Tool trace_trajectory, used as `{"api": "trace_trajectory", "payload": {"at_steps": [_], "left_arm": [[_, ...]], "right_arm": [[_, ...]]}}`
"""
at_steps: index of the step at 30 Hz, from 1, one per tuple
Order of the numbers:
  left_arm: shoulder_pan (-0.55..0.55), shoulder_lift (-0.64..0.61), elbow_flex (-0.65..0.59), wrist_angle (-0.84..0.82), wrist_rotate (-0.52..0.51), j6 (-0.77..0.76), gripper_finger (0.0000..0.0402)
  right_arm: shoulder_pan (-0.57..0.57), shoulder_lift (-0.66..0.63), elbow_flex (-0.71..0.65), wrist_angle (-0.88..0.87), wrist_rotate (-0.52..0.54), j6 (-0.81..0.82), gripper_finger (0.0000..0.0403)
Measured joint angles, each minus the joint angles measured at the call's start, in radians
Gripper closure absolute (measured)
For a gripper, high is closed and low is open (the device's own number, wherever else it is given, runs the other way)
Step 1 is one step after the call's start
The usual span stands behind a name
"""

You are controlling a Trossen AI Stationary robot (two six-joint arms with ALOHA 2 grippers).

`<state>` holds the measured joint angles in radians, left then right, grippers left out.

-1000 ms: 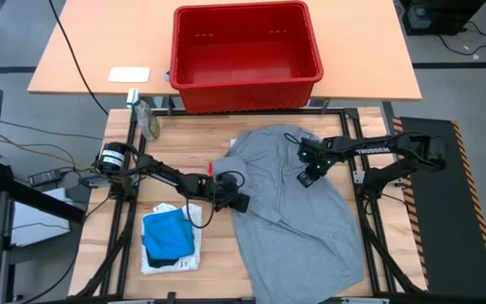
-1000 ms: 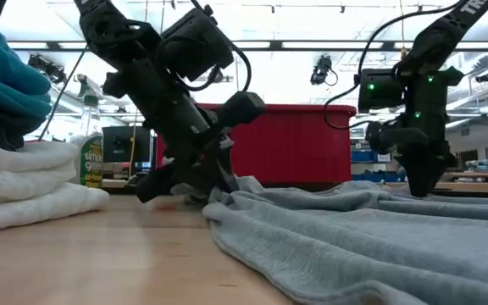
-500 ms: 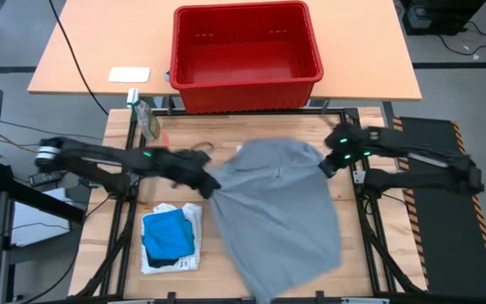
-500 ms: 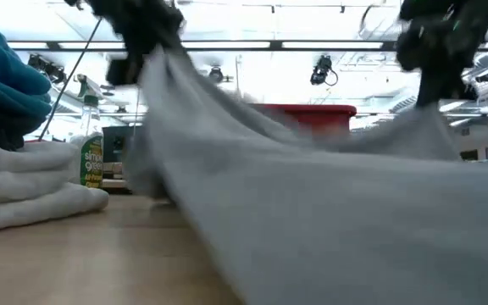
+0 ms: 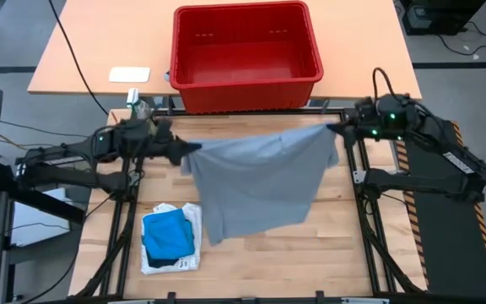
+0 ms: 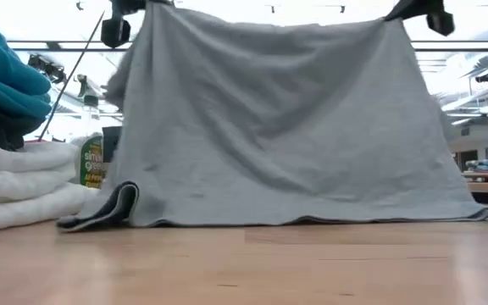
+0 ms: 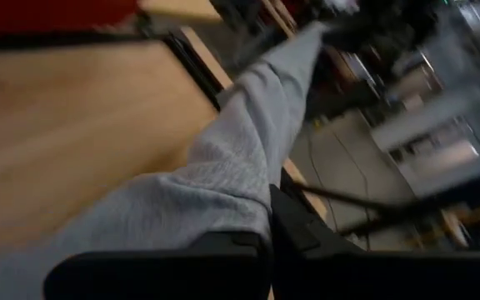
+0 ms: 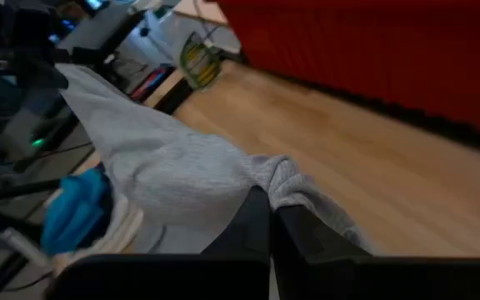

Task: Fold laundry
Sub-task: Fold the grey shirt on the table

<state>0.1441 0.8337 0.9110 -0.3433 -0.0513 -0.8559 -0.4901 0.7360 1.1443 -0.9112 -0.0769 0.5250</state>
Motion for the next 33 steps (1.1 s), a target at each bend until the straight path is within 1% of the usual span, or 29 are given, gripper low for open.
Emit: {"api": "trace_trajectory", "payload": {"at_steps": [2, 5, 7, 9, 11, 13, 14, 18, 20, 22, 24, 27, 31, 33], "left_arm": [[0.054, 0.001, 0.021, -0.007, 0.005, -0.001, 0.0396], [0.121, 0.001, 0.09, 0.001, 0.058, 0.011, 0.0396], [0.144, 0.001, 0.146, 0.001, 0.099, 0.037, 0.0396], [0.144, 0.001, 0.195, -0.06, 0.12, 0.073, 0.0396], [0.136, 0.002, 0.217, -0.182, 0.12, 0.089, 0.0395], [0.123, 0.012, 0.204, -0.287, 0.115, 0.073, 0.0394], [0.113, 0.017, 0.193, -0.308, 0.113, 0.057, 0.0392], [0.087, 0.046, 0.146, -0.3, 0.112, 0.007, 0.0376], [0.097, 0.05, 0.15, -0.283, 0.113, 0.014, 0.038], [0.122, 0.051, 0.151, -0.267, 0.112, 0.029, 0.0392], [0.151, 0.052, 0.151, -0.243, 0.115, 0.035, 0.0395], [0.207, 0.046, 0.151, -0.212, 0.153, 0.039, 0.0396], [0.274, 0.053, 0.151, -0.214, 0.199, 0.046, 0.0398], [0.301, 0.058, 0.151, -0.214, 0.215, 0.041, 0.0399]], "right_arm": [[-0.015, 0.041, 0.034, 0.002, 0.028, -0.021, 0.04], [-0.024, 0.092, 0.086, -0.002, 0.092, -0.044, 0.04], [-0.024, 0.109, 0.124, -0.001, 0.131, -0.055, 0.04], [-0.024, 0.117, 0.156, 0.002, 0.137, -0.063, 0.04], [-0.024, 0.121, 0.178, -0.003, 0.137, -0.078, 0.04], [-0.024, 0.121, 0.182, -0.014, 0.131, -0.083, 0.04], [-0.024, 0.121, 0.182, -0.026, 0.128, -0.084, 0.04], [-0.024, 0.129, 0.182, -0.08, 0.128, -0.081, 0.04], [-0.024, 0.138, 0.182, -0.085, 0.128, -0.083, 0.04], [-0.025, 0.147, 0.182, -0.072, 0.128, -0.089, 0.04], [-0.033, 0.16, 0.182, -0.048, 0.133, -0.108, 0.04], [-0.059, 0.196, 0.182, -0.029, 0.135, -0.136, 0.04], [-0.103, 0.26, 0.182, -0.026, 0.143, -0.193, 0.04], [-0.124, 0.289, 0.181, -0.026, 0.123, -0.208, 0.04]]}}
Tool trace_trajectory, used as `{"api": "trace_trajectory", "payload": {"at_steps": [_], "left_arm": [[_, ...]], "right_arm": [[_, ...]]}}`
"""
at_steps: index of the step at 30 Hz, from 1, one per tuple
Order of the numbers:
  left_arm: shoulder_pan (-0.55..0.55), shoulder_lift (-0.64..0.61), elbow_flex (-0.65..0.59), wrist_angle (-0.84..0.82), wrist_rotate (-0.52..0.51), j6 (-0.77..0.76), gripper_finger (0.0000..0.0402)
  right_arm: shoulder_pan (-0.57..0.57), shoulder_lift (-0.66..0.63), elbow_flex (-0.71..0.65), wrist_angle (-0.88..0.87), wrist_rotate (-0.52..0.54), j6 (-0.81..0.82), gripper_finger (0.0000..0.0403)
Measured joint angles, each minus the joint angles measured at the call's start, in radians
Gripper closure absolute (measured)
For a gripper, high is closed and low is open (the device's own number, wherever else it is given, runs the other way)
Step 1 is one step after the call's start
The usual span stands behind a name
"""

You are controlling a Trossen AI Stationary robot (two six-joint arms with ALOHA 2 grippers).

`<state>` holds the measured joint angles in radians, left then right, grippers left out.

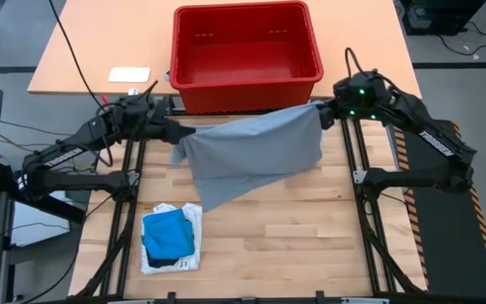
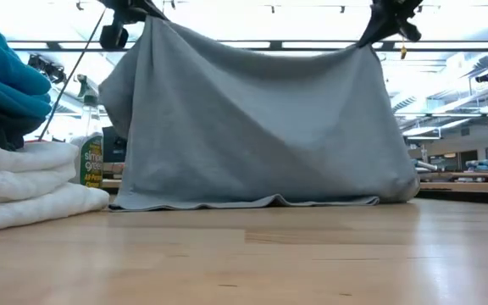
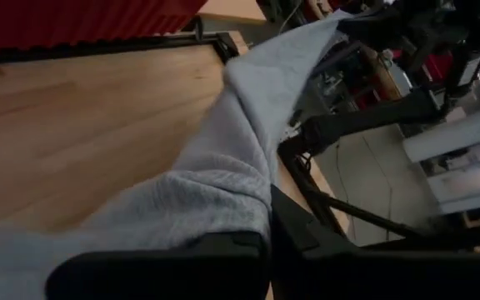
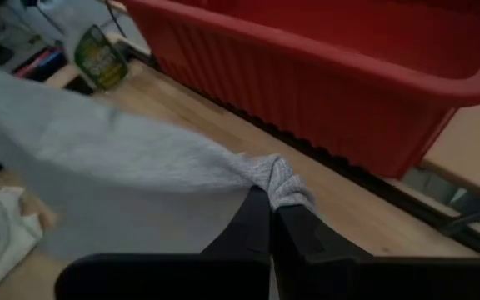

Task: Fold laundry
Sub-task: Fold the grey shirt on the table

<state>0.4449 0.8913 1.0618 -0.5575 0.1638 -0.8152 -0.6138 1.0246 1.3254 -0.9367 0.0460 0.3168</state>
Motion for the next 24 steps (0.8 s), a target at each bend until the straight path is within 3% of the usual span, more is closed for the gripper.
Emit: {"api": "trace_trajectory", "payload": {"at_steps": [4, 8, 15, 20, 24], "left_arm": [[0.02, -0.005, 0.0, 0.057, 0.05, -0.068, 0.04], [-0.045, -0.011, 0.009, 0.172, 0.066, -0.079, 0.04], [-0.035, 0.027, 0.006, -0.047, 0.004, -0.02, 0.0401], [0.008, 0.079, 0.005, -0.026, -0.006, 0.035, 0.0401], [0.077, 0.088, 0.005, 0.108, 0.031, 0.038, 0.0399]], "right_arm": [[-0.012, 0.002, 0.013, -0.006, -0.044, 0.003, 0.04], [-0.014, -0.029, 0.06, -0.006, -0.059, 0.021, 0.04], [-0.047, -0.018, 0.072, -0.046, -0.11, 0.02, 0.04], [-0.056, 0.017, 0.071, -0.053, -0.055, -0.027, 0.04], [-0.095, 0.033, 0.083, -0.03, 0.005, -0.076, 0.04]]}}
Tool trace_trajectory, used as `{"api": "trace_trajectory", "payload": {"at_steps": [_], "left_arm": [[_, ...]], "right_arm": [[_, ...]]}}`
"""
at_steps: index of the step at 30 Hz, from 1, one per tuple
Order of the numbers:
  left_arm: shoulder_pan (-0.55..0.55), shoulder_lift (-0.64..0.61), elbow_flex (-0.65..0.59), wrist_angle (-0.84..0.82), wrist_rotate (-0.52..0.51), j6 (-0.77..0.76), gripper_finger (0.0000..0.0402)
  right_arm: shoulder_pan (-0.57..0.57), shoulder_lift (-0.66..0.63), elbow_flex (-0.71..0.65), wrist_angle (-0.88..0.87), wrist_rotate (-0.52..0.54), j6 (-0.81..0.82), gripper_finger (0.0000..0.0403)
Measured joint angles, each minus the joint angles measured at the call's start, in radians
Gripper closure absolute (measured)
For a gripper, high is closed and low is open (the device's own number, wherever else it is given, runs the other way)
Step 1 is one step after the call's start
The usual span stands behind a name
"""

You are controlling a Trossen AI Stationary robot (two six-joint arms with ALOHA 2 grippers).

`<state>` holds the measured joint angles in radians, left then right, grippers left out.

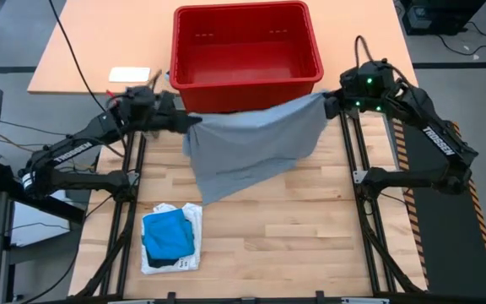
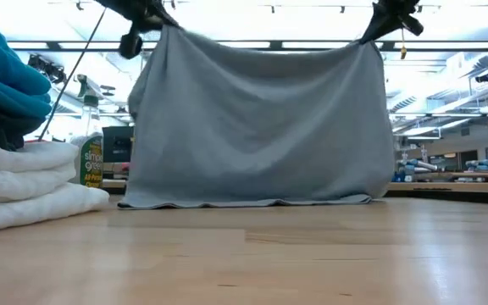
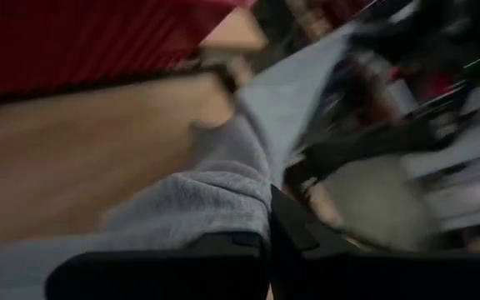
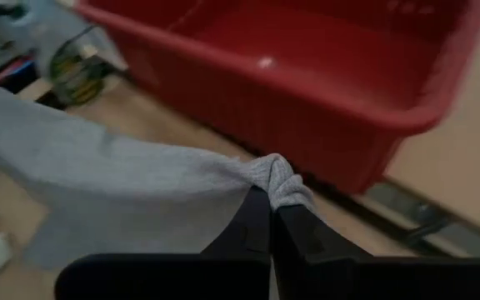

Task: Fold laundry
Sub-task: Fold the grey shirt on the table

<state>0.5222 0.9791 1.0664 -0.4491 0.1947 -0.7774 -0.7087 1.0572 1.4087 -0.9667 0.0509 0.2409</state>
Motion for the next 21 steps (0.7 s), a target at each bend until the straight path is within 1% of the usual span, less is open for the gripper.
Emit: {"api": "trace_trajectory", "payload": {"at_steps": [3, 5, 8, 11, 14, 16, 19, 21], "left_arm": [[0.039, -0.011, 0.0, 0.115, 0.103, -0.029, 0.0398], [0.047, -0.024, 0.002, 0.164, 0.147, -0.05, 0.0398], [0.047, -0.044, 0.002, 0.169, 0.154, -0.063, 0.0397], [0.019, -0.053, 0.002, 0.146, 0.15, -0.065, 0.0396], [-0.044, -0.048, 0.002, 0.076, 0.151, -0.067, 0.0396], [-0.11, -0.031, 0.002, 0.005, 0.141, -0.083, 0.0396], [-0.256, 0.013, 0.002, -0.119, 0.13, -0.149, 0.0396], [-0.361, 0.055, 0.002, -0.168, 0.132, -0.201, 0.0395]], "right_arm": [[-0.031, 0.002, 0.055, -0.005, 0.012, -0.025, 0.04], [-0.041, -0.004, 0.1, -0.019, 0.017, -0.032, 0.04], [-0.039, -0.023, 0.156, -0.058, 0.048, -0.03, 0.04], [-0.031, -0.043, 0.18, -0.167, 0.046, 0.015, 0.04], [-0.007, -0.064, 0.156, -0.325, 0.036, 0.088, 0.04], [0.026, -0.082, 0.122, -0.434, 0.018, 0.162, 0.04], [0.099, -0.131, 0.042, -0.548, -0.063, 0.291, 0.0401], [0.16, -0.173, -0.023, -0.571, -0.137, 0.369, 0.0401]]}}
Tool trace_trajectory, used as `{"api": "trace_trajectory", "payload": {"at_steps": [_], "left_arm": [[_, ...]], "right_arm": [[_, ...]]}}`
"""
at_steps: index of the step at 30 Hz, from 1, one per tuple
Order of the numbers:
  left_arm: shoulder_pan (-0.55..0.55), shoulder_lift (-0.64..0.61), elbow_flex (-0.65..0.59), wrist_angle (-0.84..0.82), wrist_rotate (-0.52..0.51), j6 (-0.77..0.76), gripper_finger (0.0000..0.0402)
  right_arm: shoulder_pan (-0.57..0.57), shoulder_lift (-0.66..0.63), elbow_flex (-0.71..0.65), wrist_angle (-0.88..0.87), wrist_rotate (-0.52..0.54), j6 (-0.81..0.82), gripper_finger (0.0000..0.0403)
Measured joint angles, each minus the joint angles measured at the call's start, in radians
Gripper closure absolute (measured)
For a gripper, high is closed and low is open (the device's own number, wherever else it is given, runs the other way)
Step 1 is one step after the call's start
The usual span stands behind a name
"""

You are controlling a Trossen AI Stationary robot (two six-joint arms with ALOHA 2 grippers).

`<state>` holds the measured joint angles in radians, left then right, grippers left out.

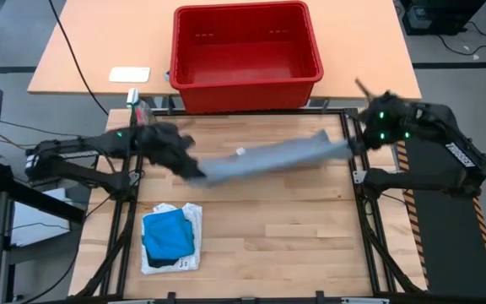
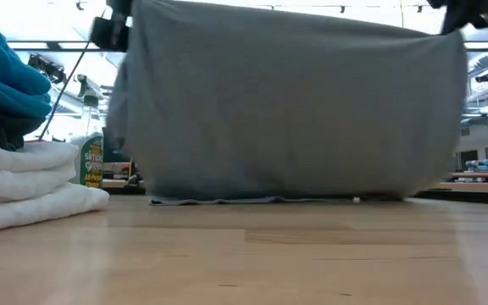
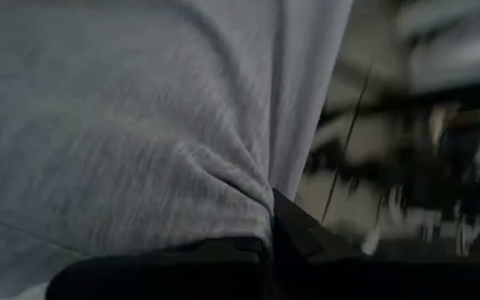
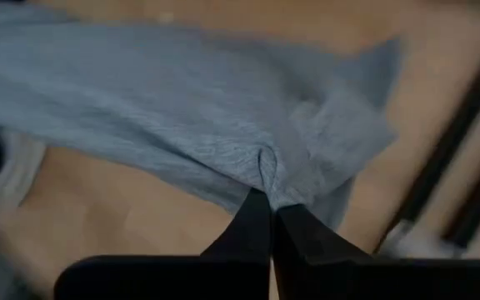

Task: Fold laundry
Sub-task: Fold the grey shirt on the table

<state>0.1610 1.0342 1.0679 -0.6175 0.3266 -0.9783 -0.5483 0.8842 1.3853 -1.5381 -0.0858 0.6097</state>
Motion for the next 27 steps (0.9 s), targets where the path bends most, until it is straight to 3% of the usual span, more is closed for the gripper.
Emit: {"api": "trace_trajectory", "payload": {"at_steps": [4, 8, 13, 18, 22, 27], "left_arm": [[-0.151, 0.075, -0.001, 0.001, -0.003, -0.071, 0.0395], [-0.169, 0.102, -0.001, 0.058, -0.065, -0.079, 0.0395], [-0.04, 0.081, -0.001, 0.076, -0.078, -0.01, 0.0395], [0.156, 0.011, -0.001, 0.115, -0.048, 0.136, 0.0393], [0.304, -0.068, 0.035, 0.127, 0.063, 0.141, 0.0393], [0.369, -0.11, 0.135, 0.113, 0.115, 0.152, 0.0393]], "right_arm": [[0.123, -0.087, -0.125, 0.012, -0.106, 0.145, 0.0401], [0.192, -0.135, -0.178, 0.088, -0.056, 0.208, 0.0401], [0.171, -0.119, -0.175, 0.289, 0.075, 0.134, 0.0401], [0.111, -0.08, -0.175, 0.526, 0.285, -0.016, 0.0401], [0.047, -0.074, -0.174, 0.698, 0.303, -0.122, 0.0401], [0.014, -0.091, -0.173, 0.764, 0.27, -0.134, 0.0401]]}}
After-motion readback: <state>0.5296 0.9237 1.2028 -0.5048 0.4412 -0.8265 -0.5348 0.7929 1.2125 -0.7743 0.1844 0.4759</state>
